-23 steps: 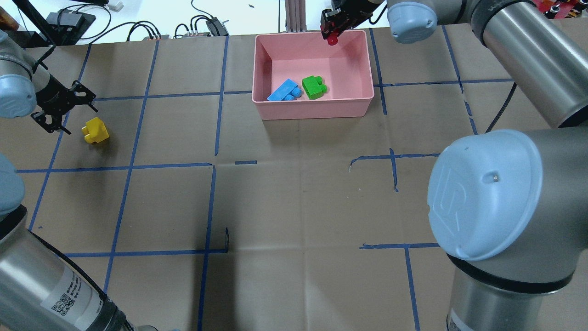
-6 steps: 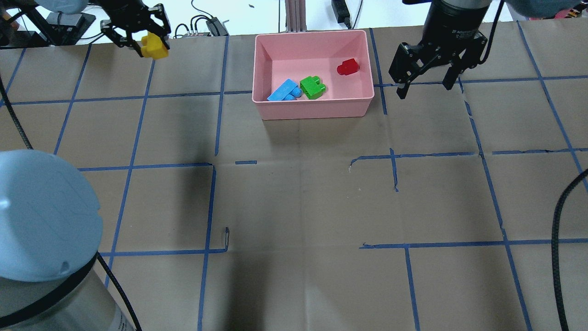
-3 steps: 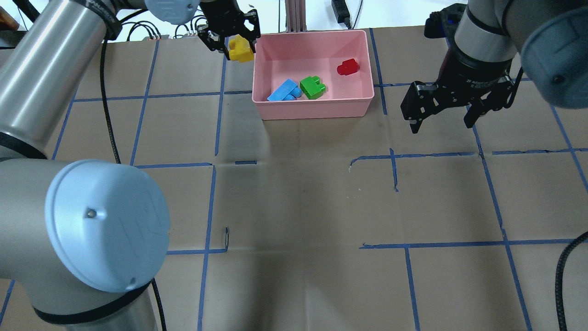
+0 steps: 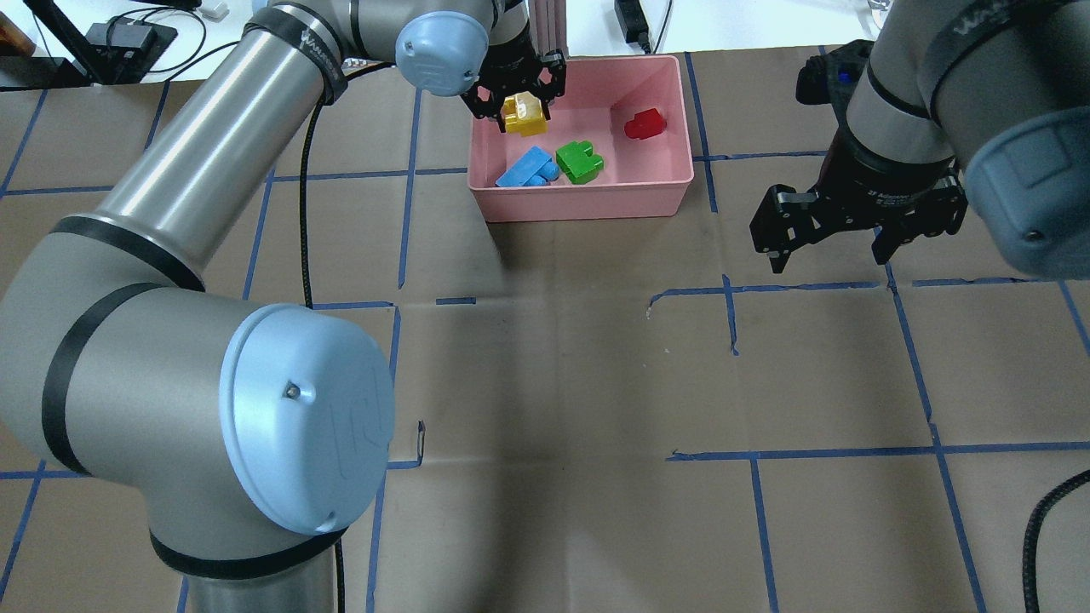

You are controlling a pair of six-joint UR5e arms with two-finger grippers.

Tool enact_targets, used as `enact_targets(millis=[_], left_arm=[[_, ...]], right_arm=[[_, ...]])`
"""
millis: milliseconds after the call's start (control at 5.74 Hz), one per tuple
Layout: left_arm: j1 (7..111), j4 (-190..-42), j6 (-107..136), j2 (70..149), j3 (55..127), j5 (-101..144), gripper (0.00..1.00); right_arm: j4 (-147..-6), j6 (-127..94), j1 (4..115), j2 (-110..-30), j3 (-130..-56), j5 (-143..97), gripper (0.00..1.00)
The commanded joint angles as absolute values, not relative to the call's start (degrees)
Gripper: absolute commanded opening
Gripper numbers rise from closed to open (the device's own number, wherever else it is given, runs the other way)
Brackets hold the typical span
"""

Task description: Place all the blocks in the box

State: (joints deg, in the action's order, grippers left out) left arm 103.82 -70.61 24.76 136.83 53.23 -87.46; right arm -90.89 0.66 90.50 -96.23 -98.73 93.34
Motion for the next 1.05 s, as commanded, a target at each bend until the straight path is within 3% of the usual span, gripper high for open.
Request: enact_targets(millis=[0, 523, 871], left_arm=[[104.24, -63.37, 25.14, 137.73, 53.70, -89.56, 0.99], [103.63, -70.09, 23.82, 131.70, 54.66, -89.47, 1.00], [98.82, -75.40, 13.02, 124.93, 62.26, -89.30, 1.00]], right_arm=[[-94.63, 0.88, 90.53, -95.63, -99.22, 93.51, 1.00], [-95.10, 0.88, 90.53, -95.54, -99.67, 93.69, 1.00], [-95.19, 0.88, 90.53, -95.62, -99.58, 93.69, 1.00]])
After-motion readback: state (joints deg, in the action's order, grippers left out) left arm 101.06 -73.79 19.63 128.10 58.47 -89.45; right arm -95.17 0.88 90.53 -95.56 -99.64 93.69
